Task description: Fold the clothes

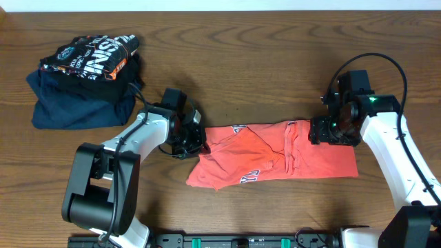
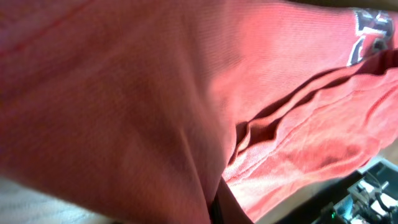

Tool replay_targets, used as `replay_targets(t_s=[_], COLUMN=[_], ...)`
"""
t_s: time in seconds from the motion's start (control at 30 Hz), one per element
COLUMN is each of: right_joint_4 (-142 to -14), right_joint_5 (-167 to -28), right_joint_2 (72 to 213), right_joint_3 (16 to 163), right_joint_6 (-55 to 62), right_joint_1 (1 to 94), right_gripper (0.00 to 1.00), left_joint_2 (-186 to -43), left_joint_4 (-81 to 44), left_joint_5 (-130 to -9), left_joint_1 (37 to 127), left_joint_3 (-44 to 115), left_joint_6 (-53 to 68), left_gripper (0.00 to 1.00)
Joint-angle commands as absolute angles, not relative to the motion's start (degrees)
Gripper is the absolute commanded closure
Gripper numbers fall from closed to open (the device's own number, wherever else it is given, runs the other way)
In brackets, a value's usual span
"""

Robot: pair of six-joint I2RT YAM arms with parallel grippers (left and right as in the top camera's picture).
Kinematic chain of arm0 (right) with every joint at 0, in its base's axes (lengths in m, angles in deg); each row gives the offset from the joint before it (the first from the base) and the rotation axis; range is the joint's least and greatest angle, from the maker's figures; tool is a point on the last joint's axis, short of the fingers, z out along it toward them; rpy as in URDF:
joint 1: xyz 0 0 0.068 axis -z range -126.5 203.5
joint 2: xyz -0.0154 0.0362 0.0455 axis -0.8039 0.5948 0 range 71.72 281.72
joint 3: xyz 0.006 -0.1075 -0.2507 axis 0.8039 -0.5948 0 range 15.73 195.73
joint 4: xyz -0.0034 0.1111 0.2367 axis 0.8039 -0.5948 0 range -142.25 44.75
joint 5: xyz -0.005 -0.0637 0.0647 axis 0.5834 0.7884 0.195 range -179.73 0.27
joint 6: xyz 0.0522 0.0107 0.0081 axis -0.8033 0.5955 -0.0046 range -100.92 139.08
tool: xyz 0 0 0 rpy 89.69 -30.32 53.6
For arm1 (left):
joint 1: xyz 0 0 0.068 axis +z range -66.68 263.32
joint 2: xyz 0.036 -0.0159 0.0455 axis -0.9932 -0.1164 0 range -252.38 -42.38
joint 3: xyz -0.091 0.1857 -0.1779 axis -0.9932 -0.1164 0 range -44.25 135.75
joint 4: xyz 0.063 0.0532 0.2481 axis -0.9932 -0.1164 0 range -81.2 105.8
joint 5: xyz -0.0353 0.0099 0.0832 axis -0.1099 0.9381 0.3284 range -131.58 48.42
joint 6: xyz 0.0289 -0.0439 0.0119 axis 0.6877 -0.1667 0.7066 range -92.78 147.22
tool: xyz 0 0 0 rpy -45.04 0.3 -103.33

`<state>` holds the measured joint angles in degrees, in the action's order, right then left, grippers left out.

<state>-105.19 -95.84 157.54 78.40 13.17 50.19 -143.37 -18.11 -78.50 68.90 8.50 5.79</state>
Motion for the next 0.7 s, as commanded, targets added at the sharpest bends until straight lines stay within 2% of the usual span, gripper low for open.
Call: replay_targets(t_s=[0.0,0.37,0.57,0.67], right_joint_4=[-104.8,-104.3,-104.7,-105.0], right_joint_5=[-95.5,-95.5,-92.9,-91.8], right_joint_2=[157.2,157.2,157.2,157.2], right_joint_3=[79.5,79.5,79.5,79.5], right_joint_6=[12.4,12.2,8.8,8.9], right_joint_1=[50.6,51.7,55.7,57.2], right_gripper=[0.32,0.32,0.32,0.32], left_joint_2=[-144.0,-143.8,-143.8,-143.8], left_joint_4=[-21.0,-25.0,-30.6,-32.7], left_joint_5=[-78.9,-68.6,-56.0,-56.1], left_joint_1=[70.1,78.7,80.0,79.5], left_joint_3=[10.5,24.3,31.1,33.9], left_joint_6=[5.5,8.1,8.1,8.1], left_gripper=[0.94,0.94,0.94,0.94])
